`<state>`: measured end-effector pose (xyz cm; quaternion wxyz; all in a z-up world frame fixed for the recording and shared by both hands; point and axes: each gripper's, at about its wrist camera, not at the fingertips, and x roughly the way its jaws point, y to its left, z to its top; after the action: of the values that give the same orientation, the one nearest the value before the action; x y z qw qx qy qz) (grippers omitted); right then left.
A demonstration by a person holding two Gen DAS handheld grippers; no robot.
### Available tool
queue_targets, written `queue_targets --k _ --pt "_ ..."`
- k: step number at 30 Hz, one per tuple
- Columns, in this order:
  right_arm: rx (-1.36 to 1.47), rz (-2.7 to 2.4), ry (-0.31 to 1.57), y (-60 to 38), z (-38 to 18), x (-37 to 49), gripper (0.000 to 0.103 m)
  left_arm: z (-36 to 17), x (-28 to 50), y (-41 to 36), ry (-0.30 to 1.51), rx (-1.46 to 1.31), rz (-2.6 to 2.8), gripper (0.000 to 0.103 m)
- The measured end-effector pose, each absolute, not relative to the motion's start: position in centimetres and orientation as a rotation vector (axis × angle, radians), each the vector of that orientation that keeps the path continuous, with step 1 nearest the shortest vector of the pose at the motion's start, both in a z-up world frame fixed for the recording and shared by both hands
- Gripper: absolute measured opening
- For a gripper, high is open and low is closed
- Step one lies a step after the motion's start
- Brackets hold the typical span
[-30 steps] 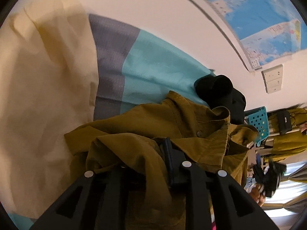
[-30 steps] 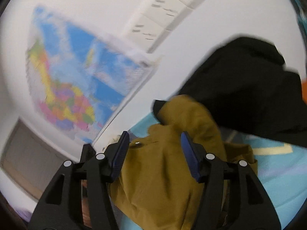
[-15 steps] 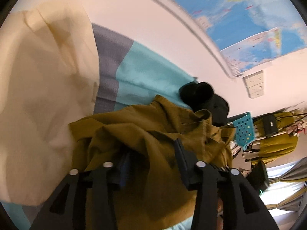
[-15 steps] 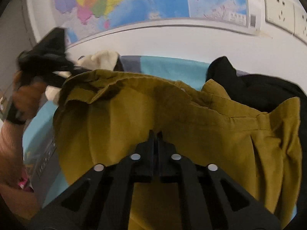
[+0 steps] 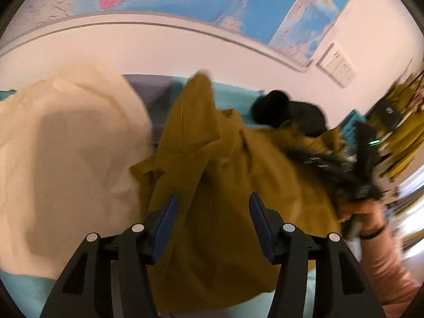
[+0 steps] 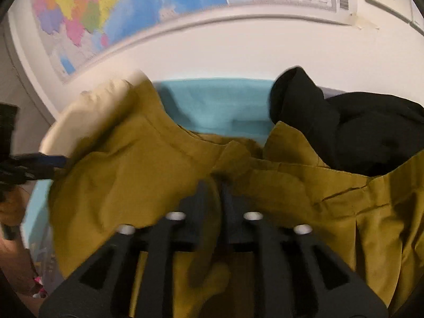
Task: Fold large clothes
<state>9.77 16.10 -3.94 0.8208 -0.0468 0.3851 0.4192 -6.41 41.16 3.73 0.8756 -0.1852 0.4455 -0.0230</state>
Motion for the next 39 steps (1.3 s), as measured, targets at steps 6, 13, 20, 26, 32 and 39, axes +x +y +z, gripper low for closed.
queue_targets --k 6,13,20,26,32,39 --pt "0.024 0.958 0.655 7.0 -0.1 4.8 0.068 3.2 -9.7 42.1 0.874 -0.336 0.058 0.064" --pt "0.106 0.709 0.635 -7.2 -3.0 0.3 0.081 0.7 -10.5 41.4 0.909 -0.297 0.021 0.073" --pt "0.22 0.728 0.804 -9.8 -11.2 0.7 0.057 -1.5 -10.3 38.9 0.904 -0.304 -0.017 0.032" --pt "0.322 0.823 0.668 -12.7 -7.2 0.2 0.021 0.0 -13.9 40.8 0.865 -0.501 -0.06 0.011" --pt "0.331 0.854 0.604 -15.6 -4.9 -1.5 0.018 -2.3 -18.3 39.9 0.895 -0.577 -0.077 0.01" --pt "0.261 0.619 0.797 -15.5 -9.4 0.0 0.055 -2.2 -19.2 38.7 0.895 -0.489 -0.013 0.036"
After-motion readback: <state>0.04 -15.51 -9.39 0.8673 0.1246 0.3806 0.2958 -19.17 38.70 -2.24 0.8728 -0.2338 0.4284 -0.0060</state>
